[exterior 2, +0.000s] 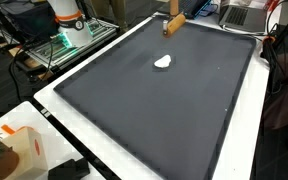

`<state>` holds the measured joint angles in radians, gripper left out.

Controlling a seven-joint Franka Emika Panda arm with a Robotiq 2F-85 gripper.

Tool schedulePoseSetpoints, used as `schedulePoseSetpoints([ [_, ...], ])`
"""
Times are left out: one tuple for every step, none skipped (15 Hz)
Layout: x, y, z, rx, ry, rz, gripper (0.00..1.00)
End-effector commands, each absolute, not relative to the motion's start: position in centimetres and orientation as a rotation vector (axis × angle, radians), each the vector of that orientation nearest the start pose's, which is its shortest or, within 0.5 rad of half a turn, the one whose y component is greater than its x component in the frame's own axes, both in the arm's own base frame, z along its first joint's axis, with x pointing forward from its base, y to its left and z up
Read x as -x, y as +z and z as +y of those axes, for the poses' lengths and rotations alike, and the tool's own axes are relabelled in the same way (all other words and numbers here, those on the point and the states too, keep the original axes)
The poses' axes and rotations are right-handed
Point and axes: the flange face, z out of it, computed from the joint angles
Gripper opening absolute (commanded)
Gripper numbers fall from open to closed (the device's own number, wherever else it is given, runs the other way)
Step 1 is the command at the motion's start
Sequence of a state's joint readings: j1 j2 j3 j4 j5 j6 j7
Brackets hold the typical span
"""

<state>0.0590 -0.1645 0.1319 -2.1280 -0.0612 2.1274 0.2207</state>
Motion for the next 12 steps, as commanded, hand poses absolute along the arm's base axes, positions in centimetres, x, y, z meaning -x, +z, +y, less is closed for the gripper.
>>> schedulePoseSetpoints([
  [-51.4, 49.6, 9.9, 3.171, -0.270, 0.004, 0.48],
  [-51.7, 49.5, 9.9, 3.171, -0.267, 0.005, 0.23],
  [-51.9, 49.4, 10.1, 3.174, -0.238, 0.012, 0.23],
  [-52.2, 49.5, 10.2, 3.170, -0.213, 0.012, 0.23],
  [-52.6, 49.6, 10.3, 3.177, -0.194, 0.018, 0.23],
  [-52.9, 49.8, 10.3, 3.176, -0.183, 0.016, 0.23],
  [-53.3, 49.9, 10.4, 3.179, -0.163, 0.012, 0.23],
  [-53.8, 50.2, 10.5, 3.189, -0.143, 0.004, 0.23],
  [-54.1, 50.3, 10.6, 3.206, -0.106, -0.004, 0.23],
  [-54.7, 50.5, 10.8, 3.210, -0.087, -0.005, 0.23],
  [-55.2, 50.7, 11.0, 3.208, -0.075, -0.001, 0.23],
  [-55.7, 50.8, 11.2, 3.210, -0.065, -0.001, 0.23],
])
